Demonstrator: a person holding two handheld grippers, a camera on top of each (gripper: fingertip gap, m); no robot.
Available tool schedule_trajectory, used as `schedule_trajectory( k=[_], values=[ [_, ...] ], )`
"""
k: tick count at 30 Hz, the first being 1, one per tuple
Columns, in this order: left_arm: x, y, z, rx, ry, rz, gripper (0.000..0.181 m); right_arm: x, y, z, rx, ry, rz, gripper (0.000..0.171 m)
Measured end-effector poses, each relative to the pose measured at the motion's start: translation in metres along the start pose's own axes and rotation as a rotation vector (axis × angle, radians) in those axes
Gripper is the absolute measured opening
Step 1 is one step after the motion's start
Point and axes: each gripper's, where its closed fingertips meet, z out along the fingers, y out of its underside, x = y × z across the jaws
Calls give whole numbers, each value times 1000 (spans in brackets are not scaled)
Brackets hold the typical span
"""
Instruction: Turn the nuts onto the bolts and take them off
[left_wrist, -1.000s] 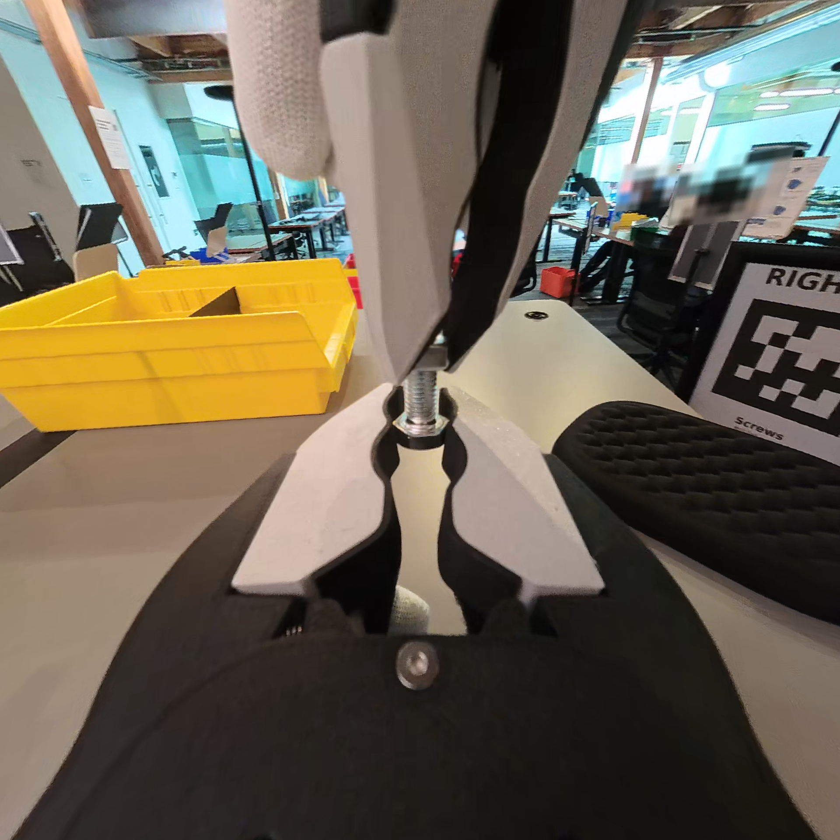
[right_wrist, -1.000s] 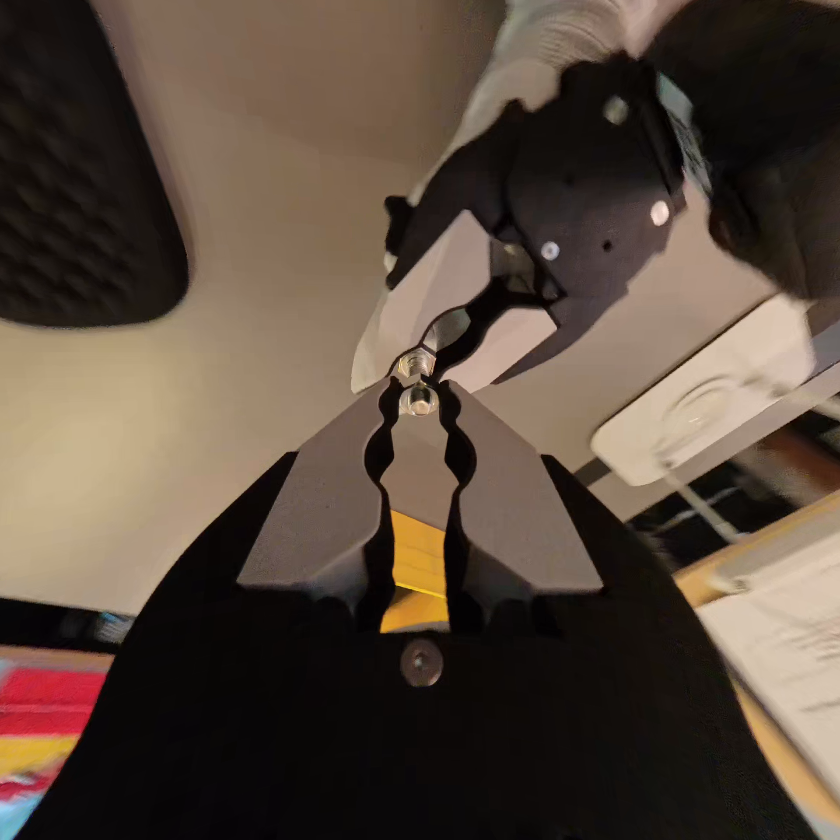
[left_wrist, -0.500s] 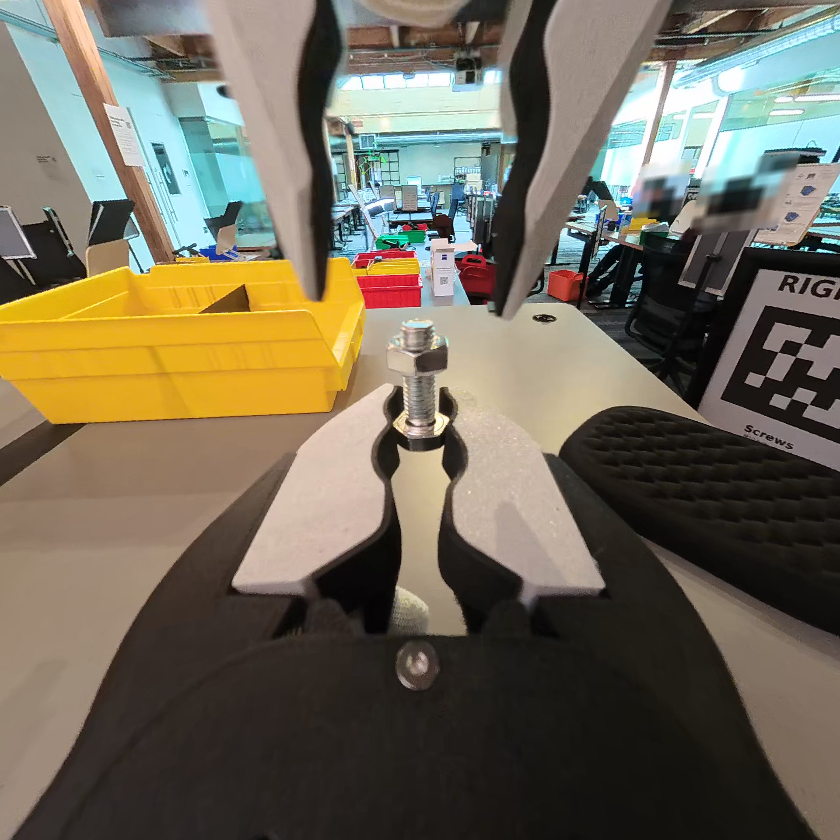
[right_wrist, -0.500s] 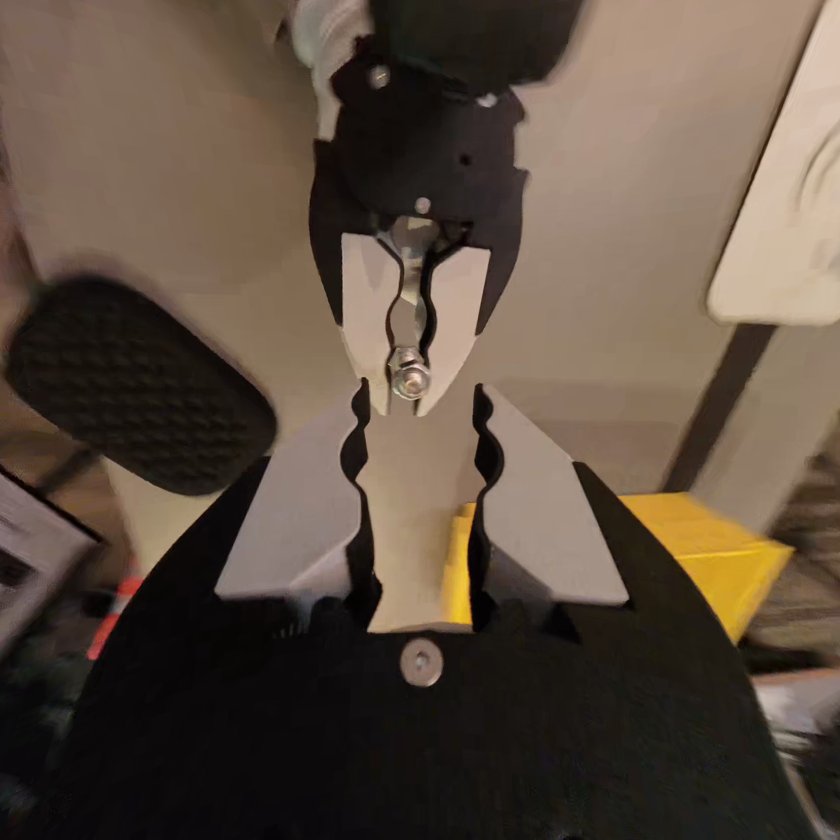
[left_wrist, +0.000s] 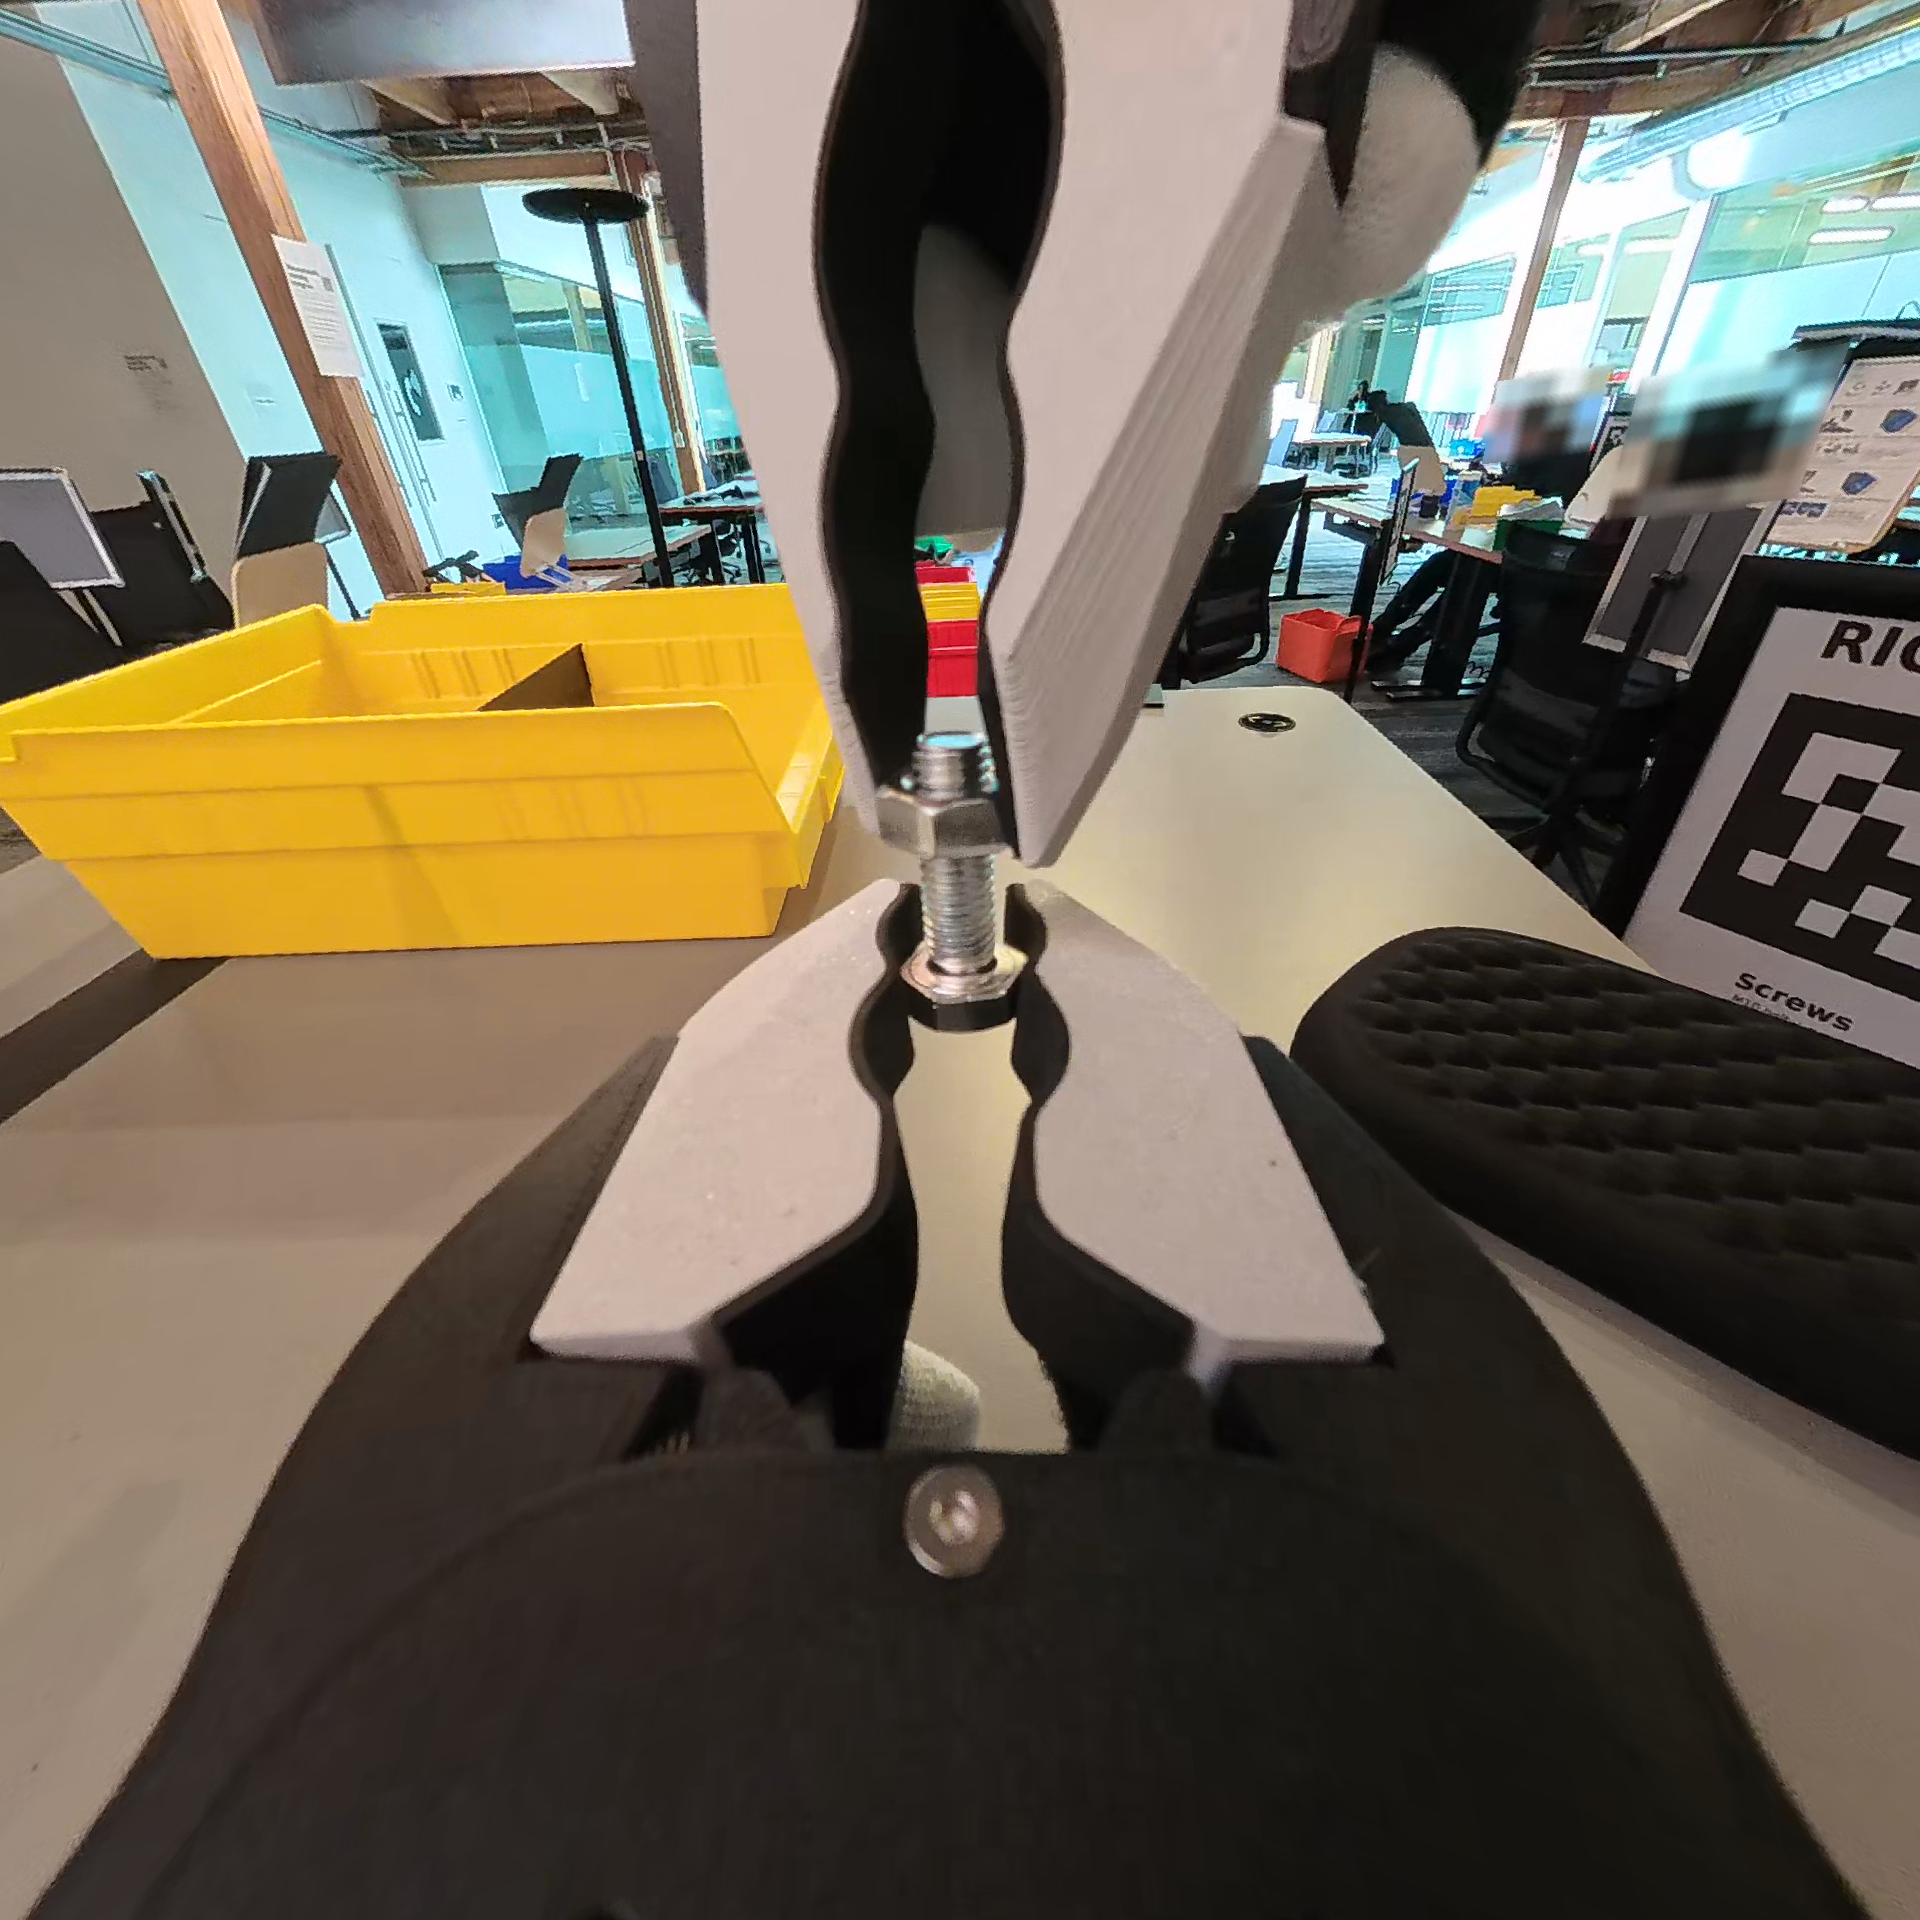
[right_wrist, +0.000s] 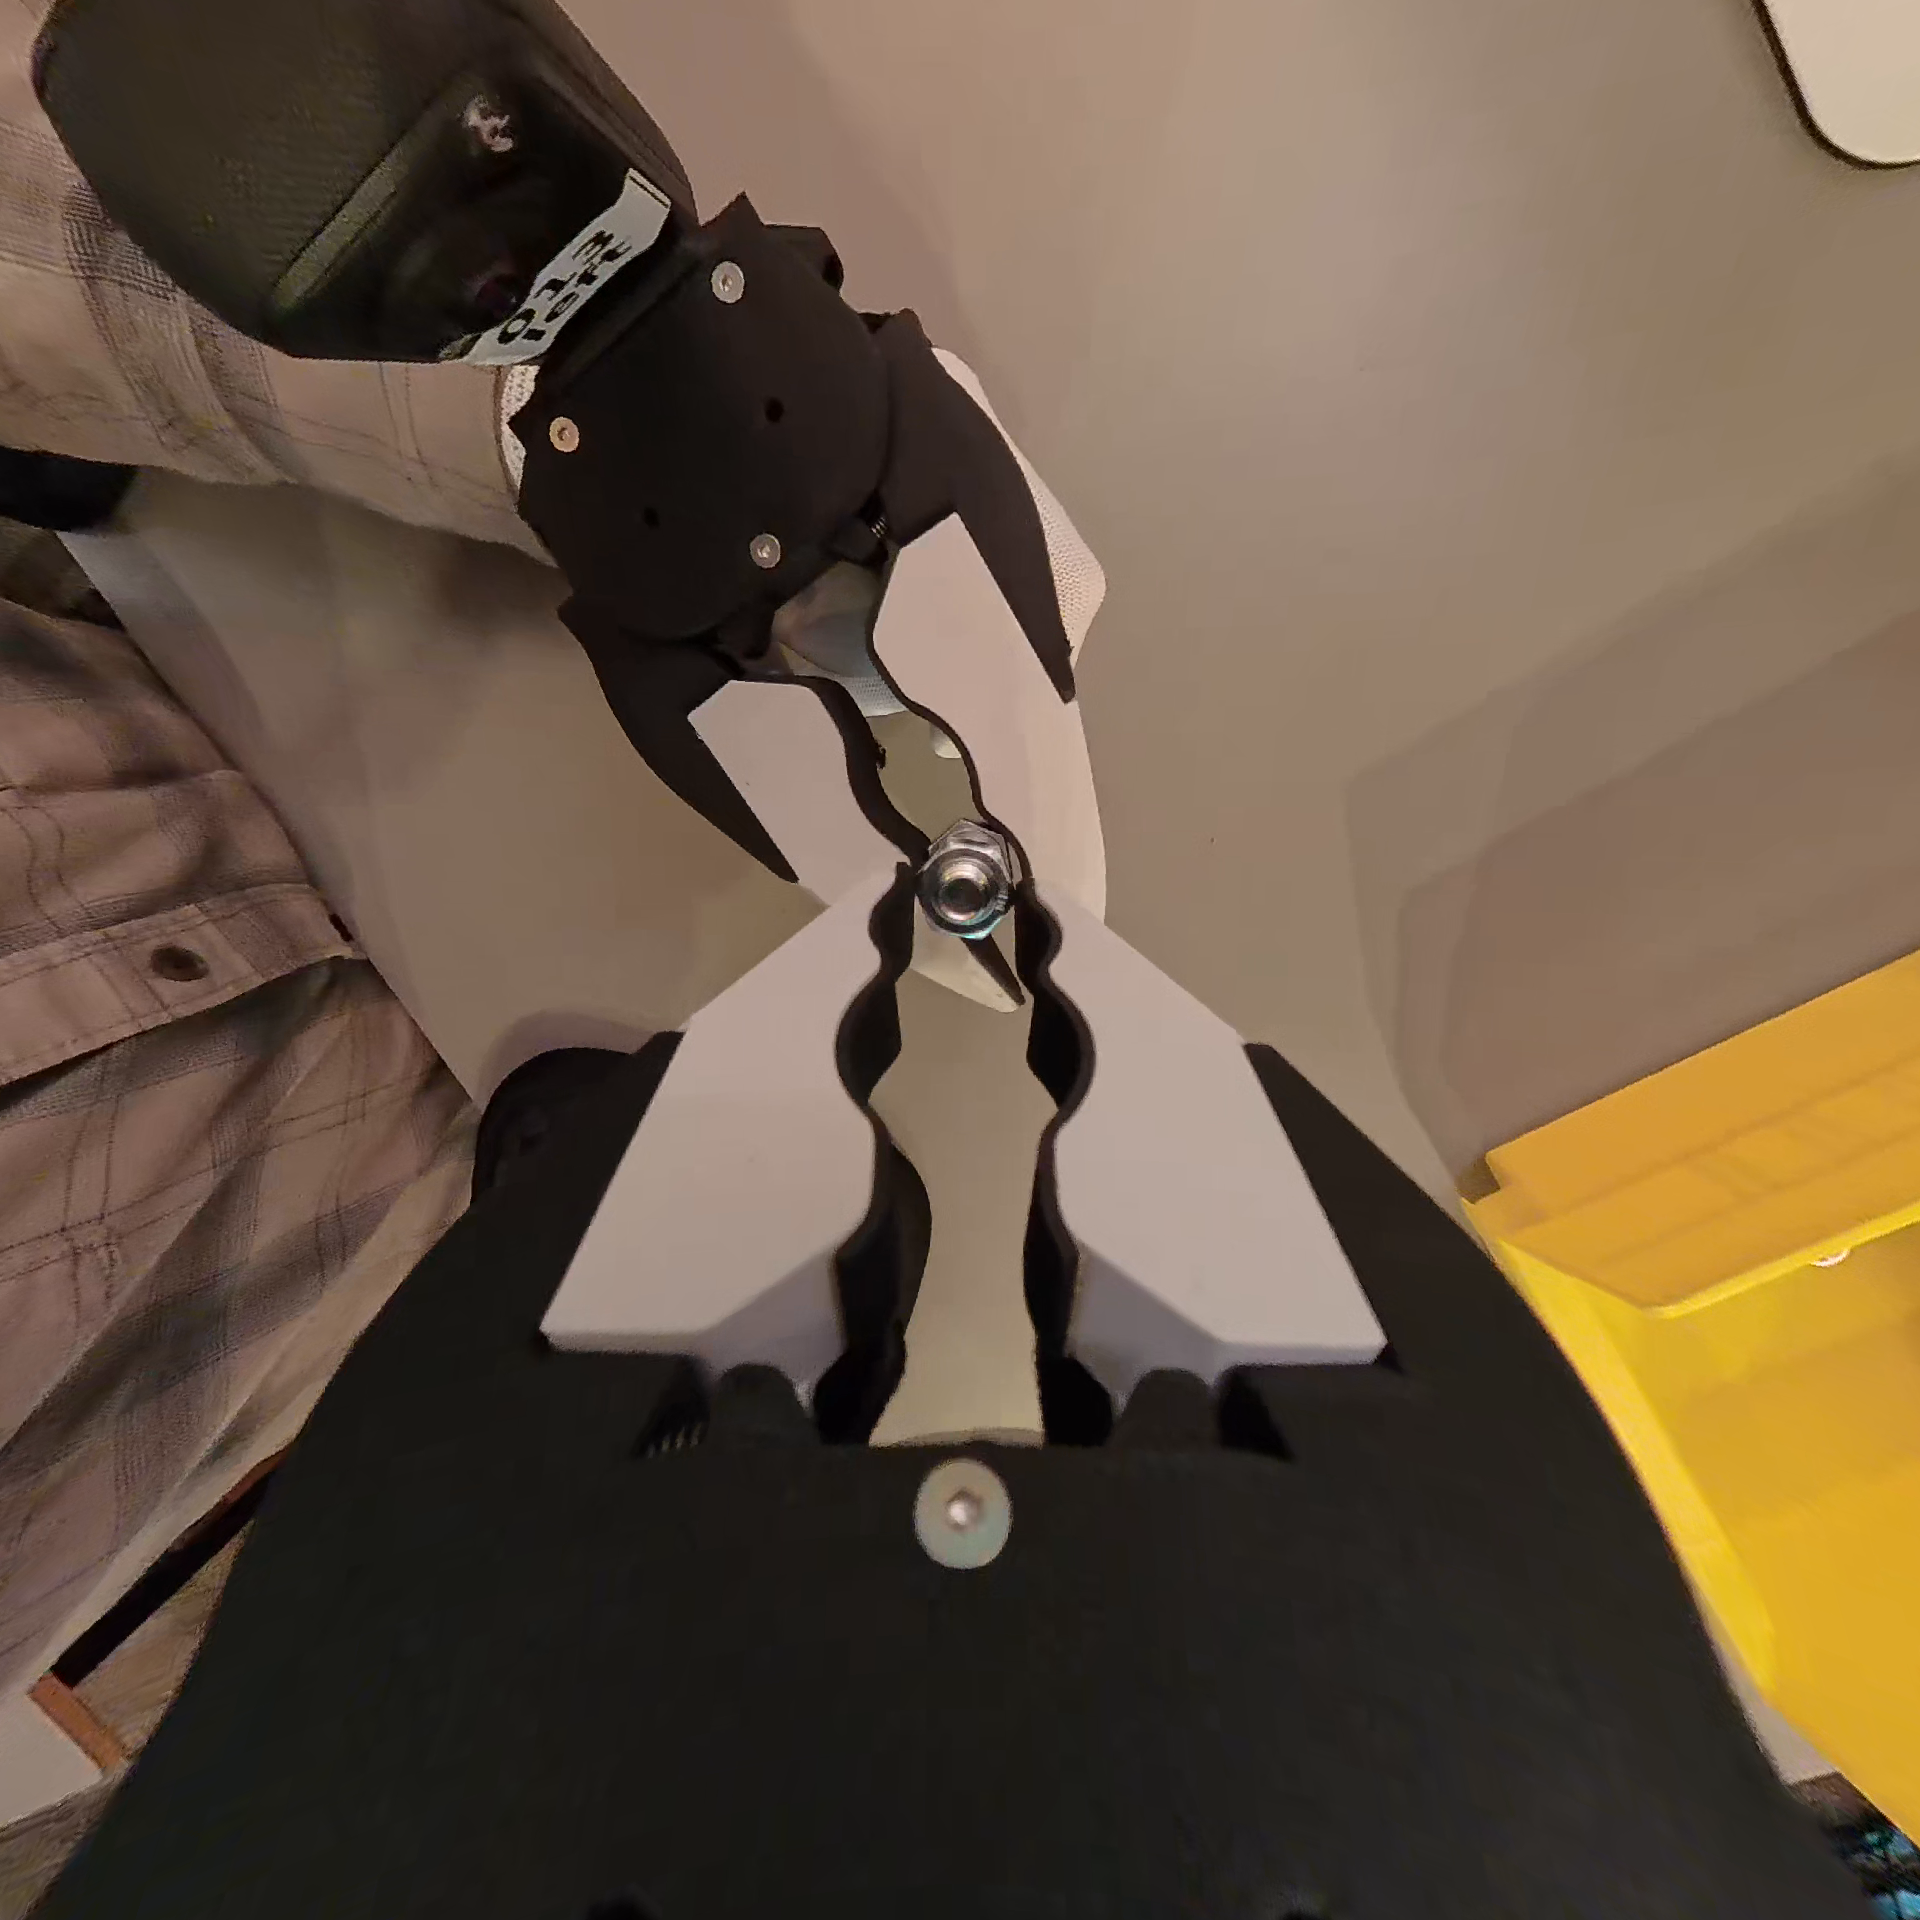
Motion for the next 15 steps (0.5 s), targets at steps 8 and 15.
schedule_trajectory(
  k=[8, 15],
  values=[
    [2, 0, 0, -6, 8, 7, 16, -2, 2, 0, -52, 19, -246, 17],
    [7, 2, 1, -20, 30, 35, 15, -6, 7, 0, -173, 11, -877, 17]
  ],
)
